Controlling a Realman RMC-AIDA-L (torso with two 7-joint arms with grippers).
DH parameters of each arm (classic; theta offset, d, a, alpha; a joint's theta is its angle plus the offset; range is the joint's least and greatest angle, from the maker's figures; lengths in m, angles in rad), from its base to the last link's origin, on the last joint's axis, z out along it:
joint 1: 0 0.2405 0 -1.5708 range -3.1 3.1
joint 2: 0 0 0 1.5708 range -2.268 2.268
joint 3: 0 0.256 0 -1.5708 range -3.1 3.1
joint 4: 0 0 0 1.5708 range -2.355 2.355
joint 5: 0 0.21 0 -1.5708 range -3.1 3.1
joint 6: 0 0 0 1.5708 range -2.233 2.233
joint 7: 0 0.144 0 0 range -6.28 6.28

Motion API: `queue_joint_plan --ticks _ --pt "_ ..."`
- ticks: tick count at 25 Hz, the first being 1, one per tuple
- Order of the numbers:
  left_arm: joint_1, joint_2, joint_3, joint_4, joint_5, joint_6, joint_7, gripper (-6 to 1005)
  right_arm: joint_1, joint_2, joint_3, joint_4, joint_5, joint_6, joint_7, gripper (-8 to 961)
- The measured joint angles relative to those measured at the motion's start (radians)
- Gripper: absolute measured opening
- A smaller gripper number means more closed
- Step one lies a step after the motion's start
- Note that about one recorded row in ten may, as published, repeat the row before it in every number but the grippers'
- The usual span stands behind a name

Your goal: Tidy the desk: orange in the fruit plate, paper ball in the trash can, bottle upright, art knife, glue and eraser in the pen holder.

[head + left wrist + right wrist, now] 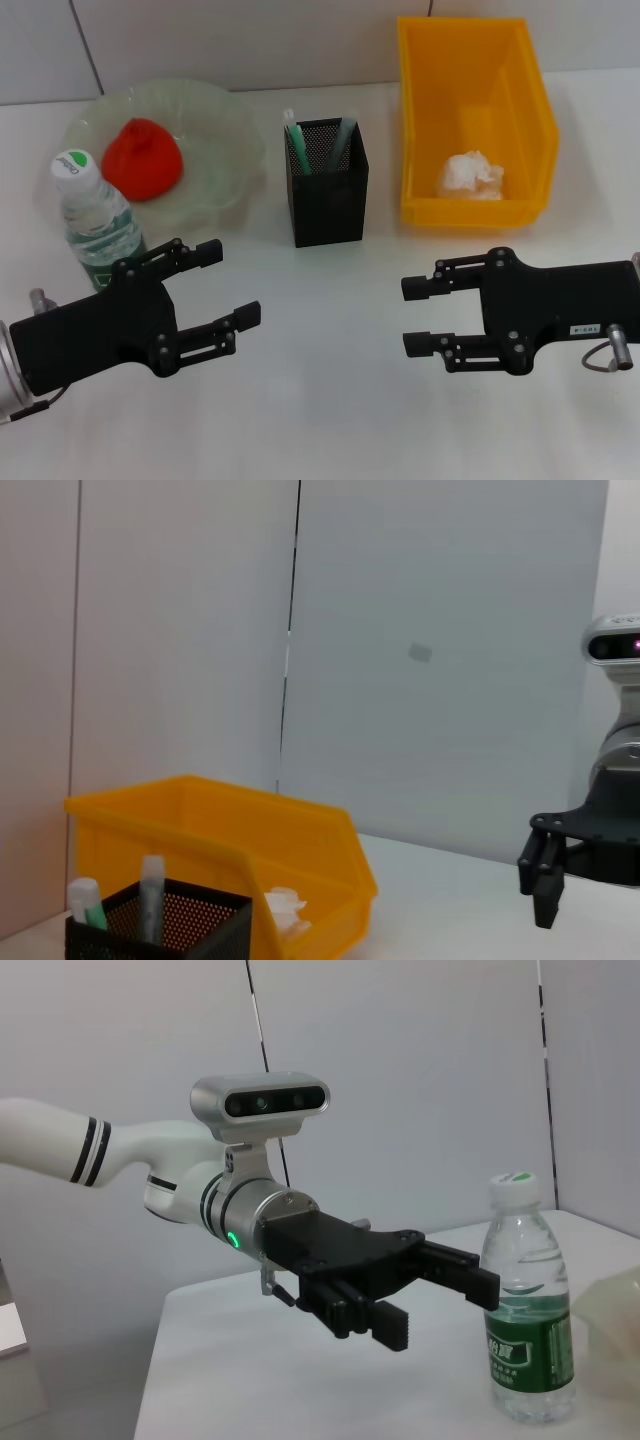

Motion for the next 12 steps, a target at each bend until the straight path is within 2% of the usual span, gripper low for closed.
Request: queue_joint_plan --ticks 12 --pt "0.01 0.004 -0.039 0.001 0.002 0.036 0.0 814 0.011 0.0 0.0 0.009 0.0 0.015 0.0 574"
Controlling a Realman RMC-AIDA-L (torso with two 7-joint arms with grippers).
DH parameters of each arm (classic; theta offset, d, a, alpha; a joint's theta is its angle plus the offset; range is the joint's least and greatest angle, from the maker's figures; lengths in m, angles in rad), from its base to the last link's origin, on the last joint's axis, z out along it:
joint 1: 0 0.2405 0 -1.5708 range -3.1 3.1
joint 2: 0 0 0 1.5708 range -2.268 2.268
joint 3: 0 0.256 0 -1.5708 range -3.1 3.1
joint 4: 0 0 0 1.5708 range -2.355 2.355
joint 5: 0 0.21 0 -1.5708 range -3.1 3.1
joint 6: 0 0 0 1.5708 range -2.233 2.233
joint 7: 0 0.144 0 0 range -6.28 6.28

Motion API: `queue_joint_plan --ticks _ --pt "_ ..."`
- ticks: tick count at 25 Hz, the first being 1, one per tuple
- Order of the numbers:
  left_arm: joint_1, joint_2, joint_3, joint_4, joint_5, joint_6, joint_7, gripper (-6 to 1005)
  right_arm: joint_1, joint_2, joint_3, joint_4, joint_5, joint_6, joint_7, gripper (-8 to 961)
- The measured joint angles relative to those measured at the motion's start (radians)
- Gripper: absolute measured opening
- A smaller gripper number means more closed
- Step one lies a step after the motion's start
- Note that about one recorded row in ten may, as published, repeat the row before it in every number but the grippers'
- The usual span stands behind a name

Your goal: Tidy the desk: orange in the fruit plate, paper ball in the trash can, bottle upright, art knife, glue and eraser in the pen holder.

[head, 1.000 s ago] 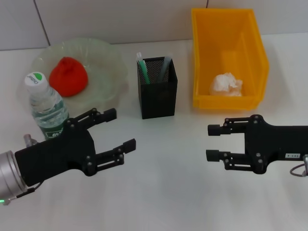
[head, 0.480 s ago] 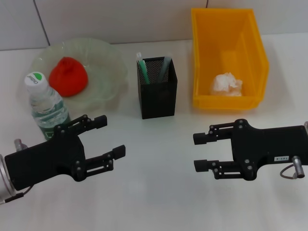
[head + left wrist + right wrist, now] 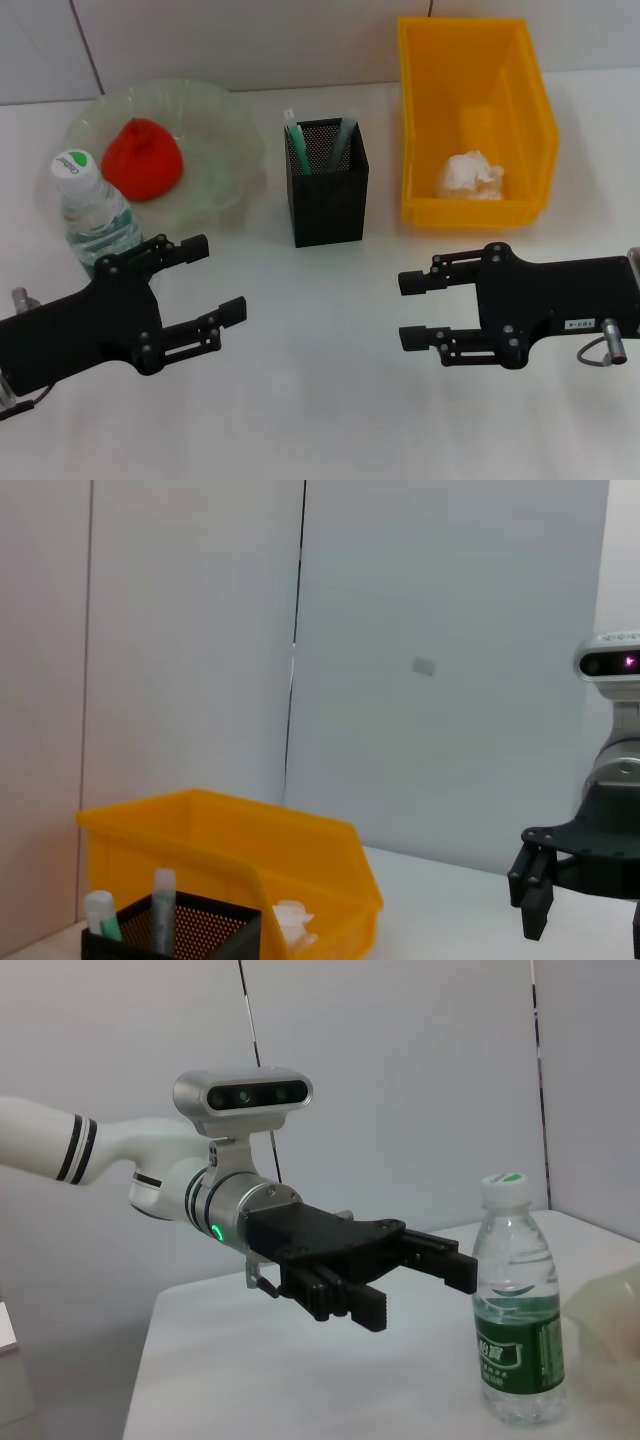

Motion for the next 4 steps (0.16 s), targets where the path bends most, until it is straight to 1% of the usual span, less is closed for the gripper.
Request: queue_joint_plan --ticks 4 --pt "0.001 0.0 -0.013 -0.001 0.001 0.006 0.002 814 0.025 0.001 0.0 0.036 0.0 0.0 0.0 574"
